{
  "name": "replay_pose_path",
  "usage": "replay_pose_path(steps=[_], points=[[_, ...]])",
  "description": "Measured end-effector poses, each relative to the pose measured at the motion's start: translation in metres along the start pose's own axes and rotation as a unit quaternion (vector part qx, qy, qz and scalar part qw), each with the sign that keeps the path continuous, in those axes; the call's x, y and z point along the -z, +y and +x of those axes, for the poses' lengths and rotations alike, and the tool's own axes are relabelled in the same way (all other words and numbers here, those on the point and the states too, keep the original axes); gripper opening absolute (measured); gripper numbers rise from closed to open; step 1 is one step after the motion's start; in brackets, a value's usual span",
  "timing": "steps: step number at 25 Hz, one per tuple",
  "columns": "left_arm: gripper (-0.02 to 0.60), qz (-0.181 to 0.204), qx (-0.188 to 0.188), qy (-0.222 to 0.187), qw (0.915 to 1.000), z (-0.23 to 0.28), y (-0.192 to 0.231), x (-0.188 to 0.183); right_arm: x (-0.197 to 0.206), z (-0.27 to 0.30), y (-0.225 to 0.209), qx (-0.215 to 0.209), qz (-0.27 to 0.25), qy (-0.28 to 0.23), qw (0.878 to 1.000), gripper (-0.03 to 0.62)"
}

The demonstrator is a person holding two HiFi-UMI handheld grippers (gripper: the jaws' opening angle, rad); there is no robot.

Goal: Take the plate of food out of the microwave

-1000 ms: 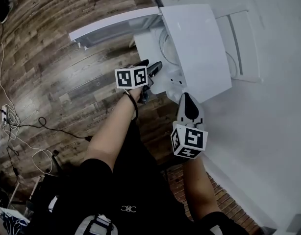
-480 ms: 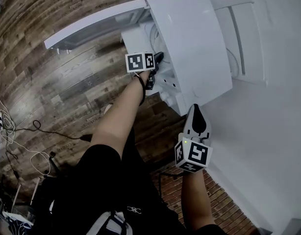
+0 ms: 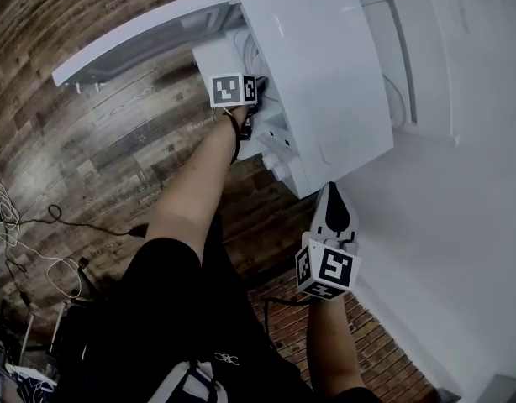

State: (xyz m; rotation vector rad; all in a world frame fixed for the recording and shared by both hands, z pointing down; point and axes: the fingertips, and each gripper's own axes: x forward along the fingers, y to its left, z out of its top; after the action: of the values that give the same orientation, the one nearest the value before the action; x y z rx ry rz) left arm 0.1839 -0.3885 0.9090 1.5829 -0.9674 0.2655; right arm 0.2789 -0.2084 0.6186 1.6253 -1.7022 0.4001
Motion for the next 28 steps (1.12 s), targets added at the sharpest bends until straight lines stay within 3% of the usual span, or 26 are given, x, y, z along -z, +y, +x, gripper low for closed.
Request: replay_pose_path(steps=[6,9,12,17,23,28], points=[[0.144,-0.064,0.041,-0.02,0.9969,-0.015,0.004,0.002,-0.005,0.004,0.006,-0.008,0.006,0.001,1.0,0.014],[0.126,-0.102,0.07,-0.028,0.9919,-0.023,0.004,0.005,-0.011,0.005,0.009,-0.011,0.01,-0.002,1.0,0.013],[0.038,-0.143,0.093,-0.038,0.9847,-0.031,0.004,0.008,-0.014,0.005,0.013,-0.016,0.011,-0.005,1.0,0.014],[0.012,-0.213,0.141,-0.058,0.9653,-0.044,0.007,0.013,-0.016,0.001,0.018,-0.019,0.012,-0.01,1.0,0.014],[0.011,-0.206,0.168,-0.105,0.9583,-0.087,0.021,0.017,-0.026,-0.007,0.025,-0.025,0.016,-0.022,0.999,0.014],[0.011,-0.224,0.154,-0.127,0.9539,-0.153,0.037,0.022,-0.04,-0.016,0.038,-0.041,0.033,-0.036,0.998,0.014]])
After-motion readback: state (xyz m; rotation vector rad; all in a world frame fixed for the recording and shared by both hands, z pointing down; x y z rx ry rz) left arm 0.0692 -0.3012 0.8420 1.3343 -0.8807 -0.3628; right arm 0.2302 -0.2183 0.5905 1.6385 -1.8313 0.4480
